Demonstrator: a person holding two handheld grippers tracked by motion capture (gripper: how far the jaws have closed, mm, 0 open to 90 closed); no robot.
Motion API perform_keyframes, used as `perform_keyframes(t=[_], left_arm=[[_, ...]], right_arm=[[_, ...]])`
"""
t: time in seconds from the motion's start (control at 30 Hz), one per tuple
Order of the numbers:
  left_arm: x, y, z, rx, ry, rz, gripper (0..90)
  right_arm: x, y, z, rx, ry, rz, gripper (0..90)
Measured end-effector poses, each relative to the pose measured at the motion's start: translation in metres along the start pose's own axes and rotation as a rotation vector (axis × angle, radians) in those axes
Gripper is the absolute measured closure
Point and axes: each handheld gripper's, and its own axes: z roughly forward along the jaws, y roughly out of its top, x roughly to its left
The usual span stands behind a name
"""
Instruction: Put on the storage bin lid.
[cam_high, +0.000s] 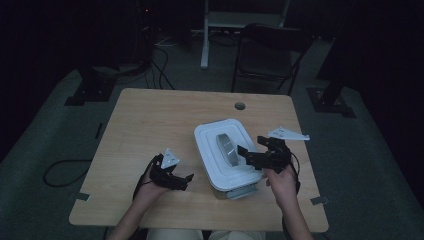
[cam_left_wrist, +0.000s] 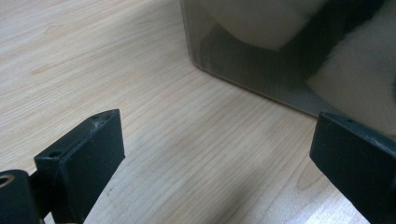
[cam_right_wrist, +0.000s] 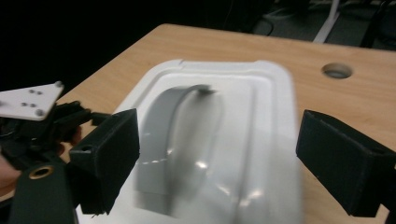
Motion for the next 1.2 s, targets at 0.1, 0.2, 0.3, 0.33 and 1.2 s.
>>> perform_keyframes(t=[0.1,0.2,0.3,0.33,1.2], left_arm=[[0.001,0.002,0.000,0.004,0.002,0.004,3.7],[0.000,0.003,0.001,0.000,0.000,-0.001,3.7],[0.001,0.004,0.002,0.001,0.002,-0.001,3.7],[0.001,0.004,0.002,-0.001,0.001,-0.003,3.7],[0.008,0.015,0.029,0.009,0.016,-0.027,3.7]], right_arm=[[-0.014,-0.002,-0.004,-0.025,-0.026,-0.002,12.9],[-0.029,-0.006,-0.005,-0.052,-0.048,0.005,12.6],[-0.042,-0.009,-0.005,-0.036,-0.104,0.014,12.6],[-0.047,-0.010,-0.005,-0.039,-0.117,0.023,12.6],[-0.112,-0.095,0.057,0.133,-0.176,0.099,12.8]])
